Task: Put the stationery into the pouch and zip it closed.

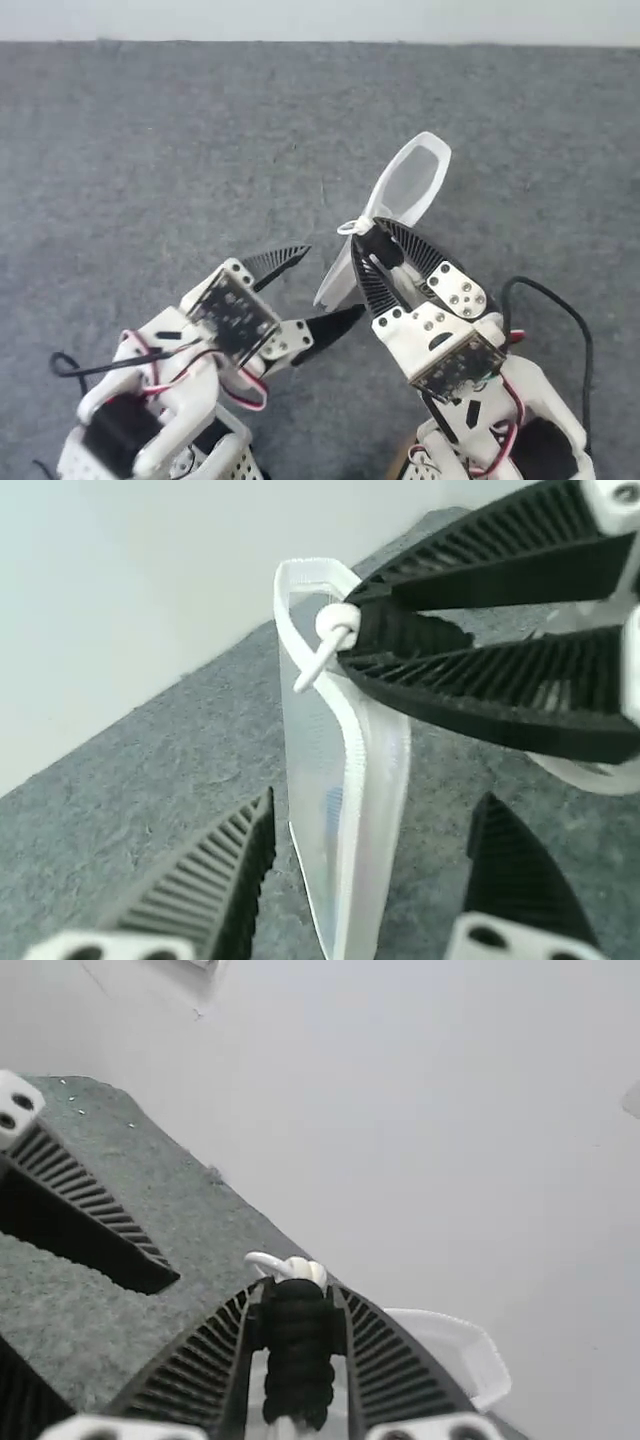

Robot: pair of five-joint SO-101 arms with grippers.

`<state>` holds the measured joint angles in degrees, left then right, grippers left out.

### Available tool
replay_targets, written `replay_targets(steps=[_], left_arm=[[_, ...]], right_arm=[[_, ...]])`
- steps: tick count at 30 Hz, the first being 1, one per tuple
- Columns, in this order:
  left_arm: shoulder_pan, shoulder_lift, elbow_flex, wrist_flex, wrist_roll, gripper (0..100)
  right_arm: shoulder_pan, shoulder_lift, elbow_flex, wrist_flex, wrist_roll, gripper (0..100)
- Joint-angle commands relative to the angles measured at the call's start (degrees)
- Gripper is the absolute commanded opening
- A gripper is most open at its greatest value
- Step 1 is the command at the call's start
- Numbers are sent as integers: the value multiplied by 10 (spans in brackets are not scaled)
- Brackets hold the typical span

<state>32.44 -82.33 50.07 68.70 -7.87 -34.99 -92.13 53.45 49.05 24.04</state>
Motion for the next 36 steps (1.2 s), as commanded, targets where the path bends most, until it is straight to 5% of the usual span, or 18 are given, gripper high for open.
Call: replay_targets(steps=[1, 20, 29, 36], left_arm=[[2, 1, 36, -65, 25, 298], [2, -3, 194, -303, 108, 289], [5, -3, 245, -404, 113, 184], [5, -4, 256, -423, 73, 6]], right_arm=[[-4, 8, -11, -15, -9, 6], [-19, 8, -12, -13, -10, 6], [-32, 8, -12, -11, -10, 6], [-28, 9, -12, -15, -9, 6]])
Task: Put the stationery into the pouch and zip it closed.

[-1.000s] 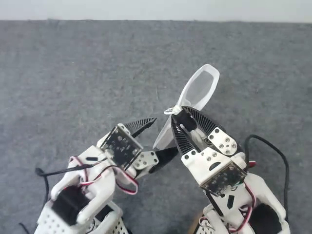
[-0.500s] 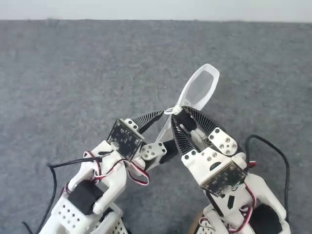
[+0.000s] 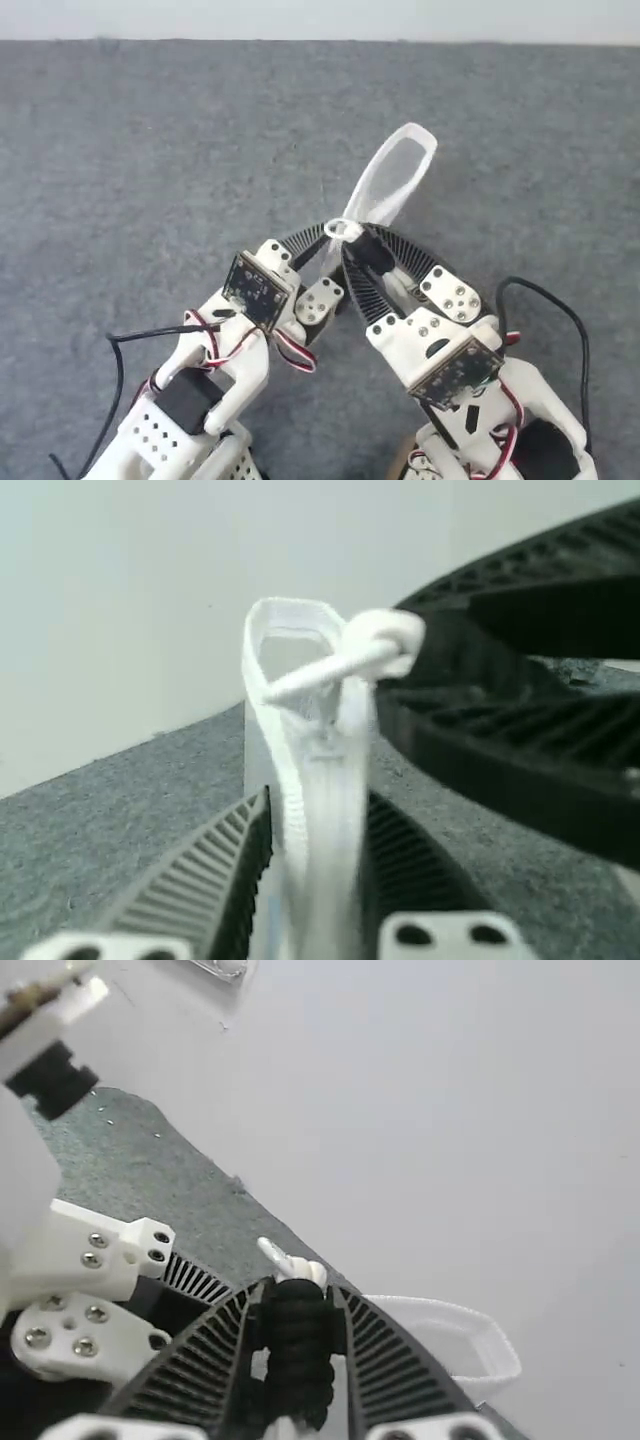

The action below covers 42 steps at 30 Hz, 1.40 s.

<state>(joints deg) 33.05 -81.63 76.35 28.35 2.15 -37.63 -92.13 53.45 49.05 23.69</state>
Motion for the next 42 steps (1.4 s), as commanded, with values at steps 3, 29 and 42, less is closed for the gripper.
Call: replay_targets(steps=[3, 29, 42], left_arm=[[-1, -11, -9, 4, -40, 11], [-5, -11, -42, 123, -42, 9], [-38, -11, -42, 123, -40, 9]], right_arm=[[29, 15, -9, -38, -8, 6], [182, 161, -11, -178, -113, 6], [216, 225, -11, -228, -121, 6]])
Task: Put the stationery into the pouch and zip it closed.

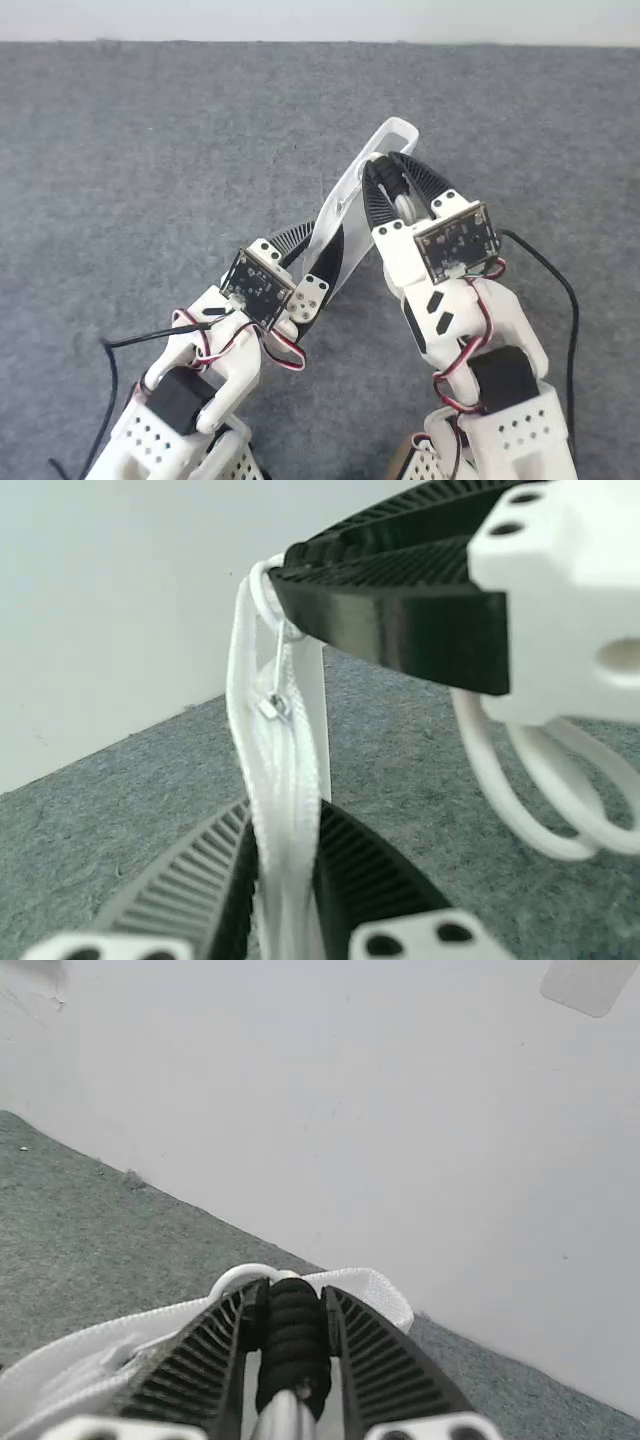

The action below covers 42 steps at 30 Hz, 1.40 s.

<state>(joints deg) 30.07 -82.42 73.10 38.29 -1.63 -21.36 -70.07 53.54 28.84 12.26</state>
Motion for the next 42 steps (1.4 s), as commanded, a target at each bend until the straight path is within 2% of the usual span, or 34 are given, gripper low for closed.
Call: replay_targets(steps=[1, 7, 18, 25, 42], left_arm=[[-8, -3, -9, 24, -2, 9], [-9, -3, -11, 35, -2, 9], [-9, -3, -11, 37, -4, 8], [-9, -3, -11, 37, -4, 8], [-9, -3, -11, 37, -3, 8]], right_arm=[[58, 5, -13, -27, -14, 6], [95, 27, -19, -57, -40, 6], [97, 86, -19, -118, -53, 6], [135, 125, -19, -172, -84, 6], [158, 217, -32, -242, -85, 6]])
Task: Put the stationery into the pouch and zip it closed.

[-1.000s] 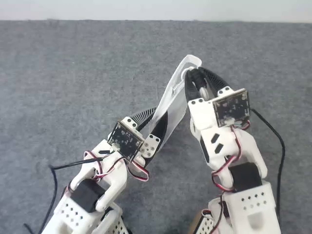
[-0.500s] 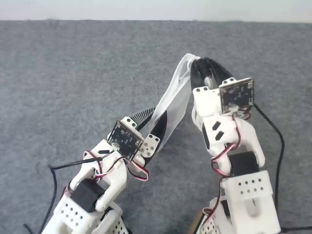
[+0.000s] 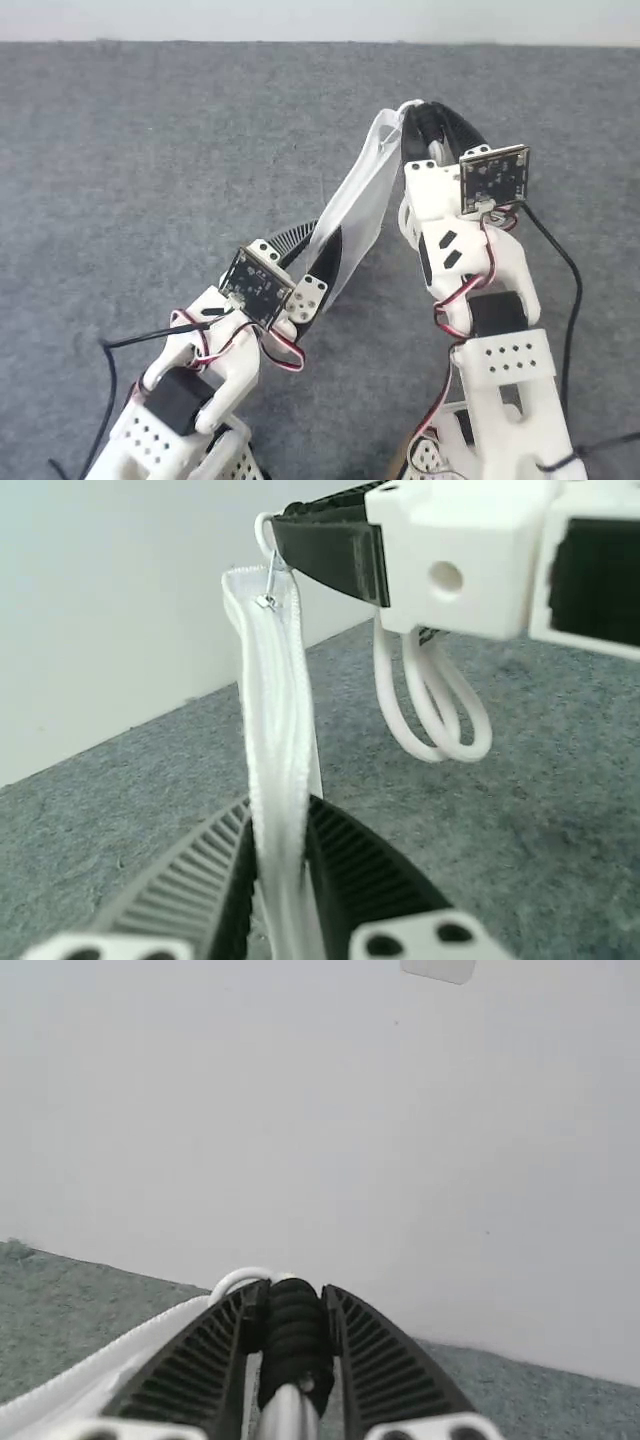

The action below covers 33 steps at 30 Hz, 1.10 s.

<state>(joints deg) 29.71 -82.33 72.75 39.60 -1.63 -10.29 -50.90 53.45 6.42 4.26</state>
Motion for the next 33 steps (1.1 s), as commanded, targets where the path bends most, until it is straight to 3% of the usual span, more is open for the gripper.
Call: replay_targets(steps=[1, 5, 19, 33], left_arm=[[-5, -4, -7, 24, -3, 8], [-5, -4, -7, 24, -2, 8], [-5, -6, -7, 24, -2, 8], [-5, -161, 19, 88, -3, 8]], right_arm=[[53, 33, -34, -19, -7, 6], [80, 67, -61, -15, -50, 6], [122, 178, -129, -14, -88, 6], [119, 187, -130, -13, -88, 6]])
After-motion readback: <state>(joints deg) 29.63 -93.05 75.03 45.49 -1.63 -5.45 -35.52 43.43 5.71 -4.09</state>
